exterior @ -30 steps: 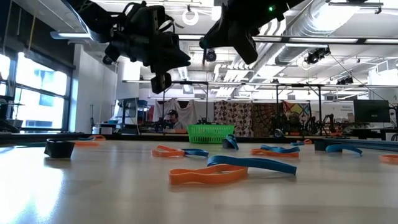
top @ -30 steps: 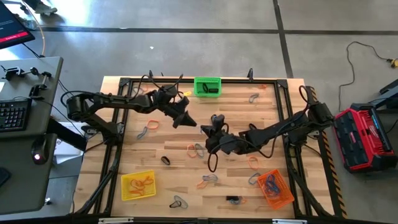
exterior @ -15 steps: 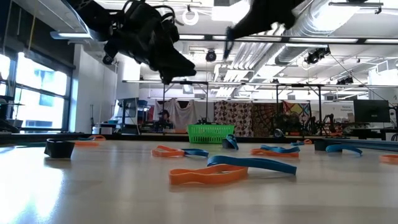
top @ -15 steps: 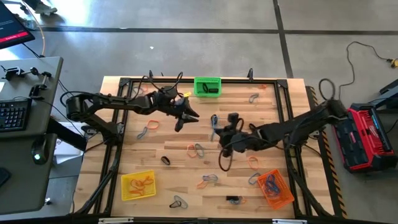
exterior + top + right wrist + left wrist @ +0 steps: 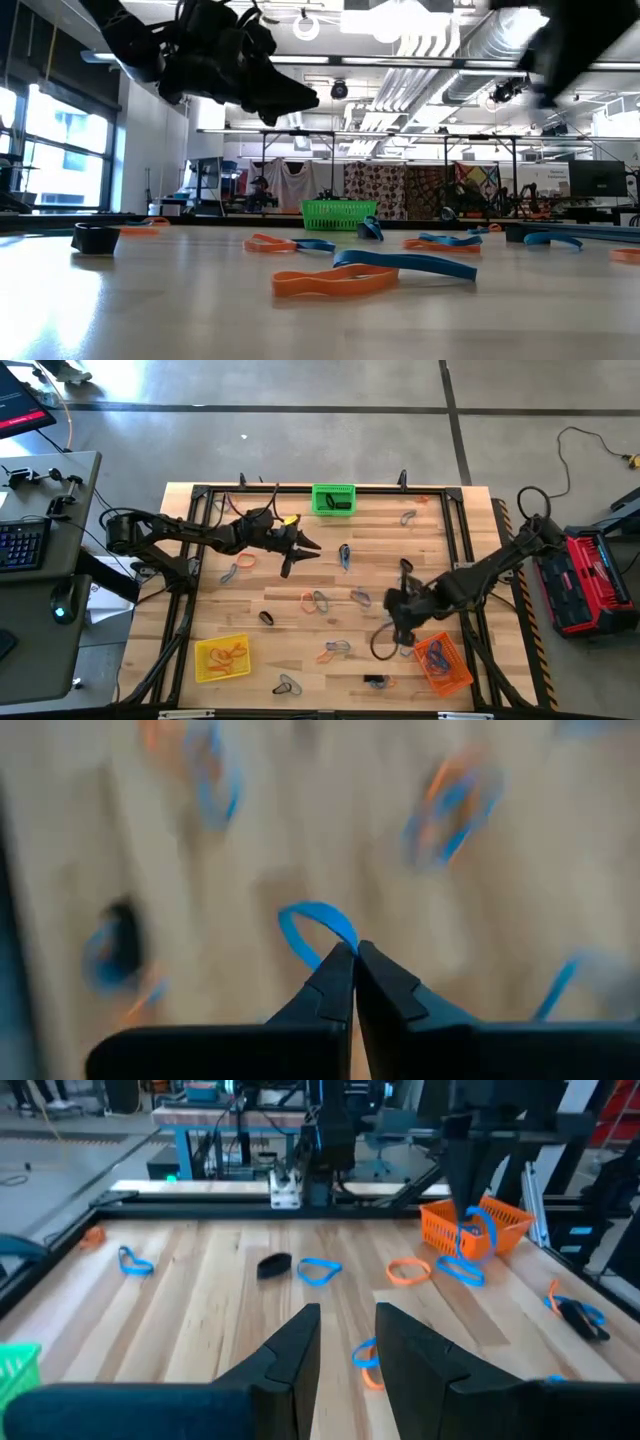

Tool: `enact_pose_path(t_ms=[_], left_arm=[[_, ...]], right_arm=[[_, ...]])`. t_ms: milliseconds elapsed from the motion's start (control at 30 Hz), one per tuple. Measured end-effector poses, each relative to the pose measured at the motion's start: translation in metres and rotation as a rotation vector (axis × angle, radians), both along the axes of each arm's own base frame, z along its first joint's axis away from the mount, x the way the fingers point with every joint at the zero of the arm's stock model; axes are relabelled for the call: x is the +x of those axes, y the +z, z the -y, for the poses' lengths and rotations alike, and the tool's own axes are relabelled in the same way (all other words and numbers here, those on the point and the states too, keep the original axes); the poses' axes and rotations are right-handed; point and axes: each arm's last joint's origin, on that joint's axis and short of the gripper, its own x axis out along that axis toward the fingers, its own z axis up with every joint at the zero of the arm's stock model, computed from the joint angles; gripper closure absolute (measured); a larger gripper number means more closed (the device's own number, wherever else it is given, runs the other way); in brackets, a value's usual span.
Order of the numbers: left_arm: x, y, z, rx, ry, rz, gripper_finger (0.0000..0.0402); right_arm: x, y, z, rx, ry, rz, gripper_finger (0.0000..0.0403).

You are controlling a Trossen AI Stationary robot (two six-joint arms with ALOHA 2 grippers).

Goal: Sort rubber bands into baskets
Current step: Put the blue rubber band into the orange bin

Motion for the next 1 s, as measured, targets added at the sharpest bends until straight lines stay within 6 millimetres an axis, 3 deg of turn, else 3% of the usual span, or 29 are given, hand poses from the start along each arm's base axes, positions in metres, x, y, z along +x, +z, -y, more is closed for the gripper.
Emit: enact_pose_path(t_ms=[267, 400, 567, 1000], left_arm=[[-0.002, -0.004, 0.001, -0.025, 0.006, -0.011, 0.0313], [-0.002, -0.004, 0.001, -0.023, 0.006, -0.01, 0.0313], [-0.002, -0.004, 0.001, -0.023, 0.005, -0.011, 0.0313], [-0.002, -0.005, 0.0, -0.019, 0.021, -0.018, 0.0313]], right_arm=[[-0.039, -0.003, -0.044, 0.312, -0.199, -0.282, 0.0403], [-0.056, -0.004, -0.06, 0.354, -0.292, -0.351, 0.0403], [-0.073, -0.011, -0.067, 0.276, -0.38, -0.471, 0.0403], [-0.072, -0.029, -0.076, 0.224, -0.383, -0.594, 0.0403]])
